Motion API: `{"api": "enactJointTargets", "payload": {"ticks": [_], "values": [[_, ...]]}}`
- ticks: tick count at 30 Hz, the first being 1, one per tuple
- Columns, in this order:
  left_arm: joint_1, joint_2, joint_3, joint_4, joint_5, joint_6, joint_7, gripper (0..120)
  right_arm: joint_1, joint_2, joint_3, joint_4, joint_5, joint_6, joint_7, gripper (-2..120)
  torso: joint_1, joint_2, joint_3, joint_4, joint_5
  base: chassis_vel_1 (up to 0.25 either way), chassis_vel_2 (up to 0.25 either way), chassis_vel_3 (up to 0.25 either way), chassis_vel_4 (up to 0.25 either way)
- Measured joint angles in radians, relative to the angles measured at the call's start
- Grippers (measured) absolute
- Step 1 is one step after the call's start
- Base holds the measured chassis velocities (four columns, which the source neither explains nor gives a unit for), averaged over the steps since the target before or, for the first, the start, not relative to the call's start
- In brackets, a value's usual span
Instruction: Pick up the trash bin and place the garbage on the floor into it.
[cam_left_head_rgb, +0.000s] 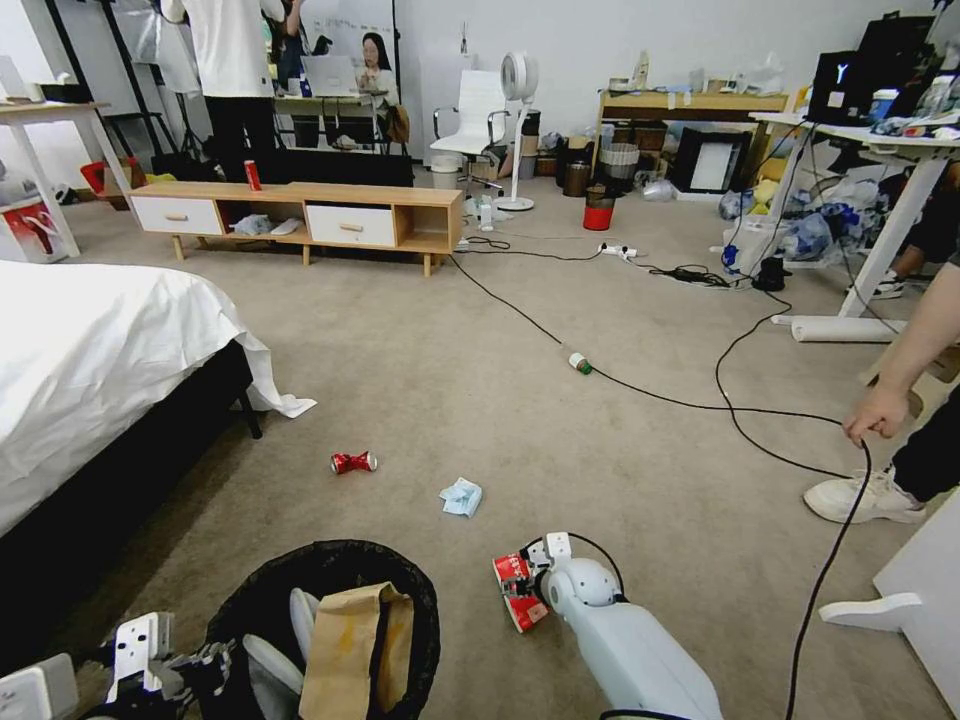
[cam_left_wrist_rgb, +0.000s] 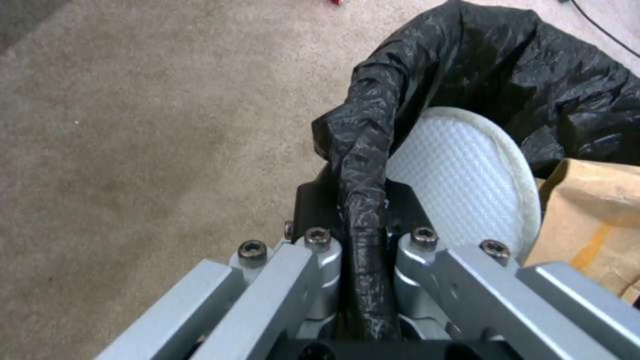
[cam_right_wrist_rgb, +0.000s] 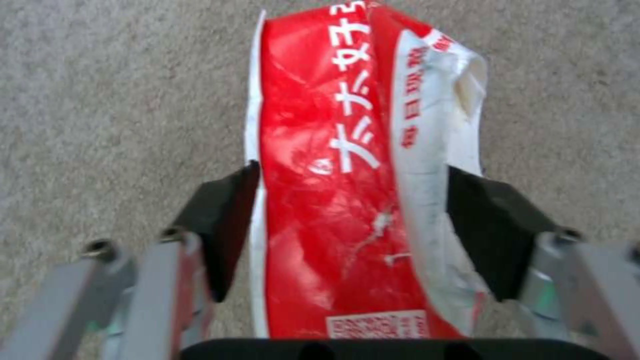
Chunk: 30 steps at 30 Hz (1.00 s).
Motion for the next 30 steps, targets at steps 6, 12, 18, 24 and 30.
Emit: {"api": "enactJointTargets", "payload": {"ticks": [6,12,18,24,30], "values": [[-0.003,-0.002,0.005,0.000,0.003,0.000,0.000,4,0.010,0.005,0.012,-0.032,-0.006,-0.003,0.009,41,0.000,0.000,0.000,-0.0001,0.0000,0.000,0.000,0.000,0.000],[-0.004,-0.001,0.005,0.000,0.003,0.000,0.000,4,0.010,-0.007,0.019,-0.032,-0.007,-0.006,0.012,17,0.000,0.000,0.000,0.0000,0.0002,0.000,0.000,0.000,0.000],[-0.002,0.000,0.004,0.000,0.003,0.000,0.001,4,0.005,-0.017,0.020,-0.020,-0.007,-0.008,0.015,3,0.000,0.000,0.000,0.0002,0.0003,0.000,0.000,0.000,0.000],[-0.002,0.002,0.001,0.000,0.004,0.000,0.002,4,-0.014,-0.051,0.026,0.047,0.009,-0.016,0.028,0,0.000,0.000,0.000,-0.0003,0.0002,0.000,0.000,0.000,0.000],[-0.002,0.002,0.000,0.000,0.004,0.000,0.006,4,-0.042,-0.109,0.033,0.151,0.054,0.001,0.026,0,0.000,0.000,0.000,-0.0003,0.0000,0.000,0.000,0.000,0.000]]}}
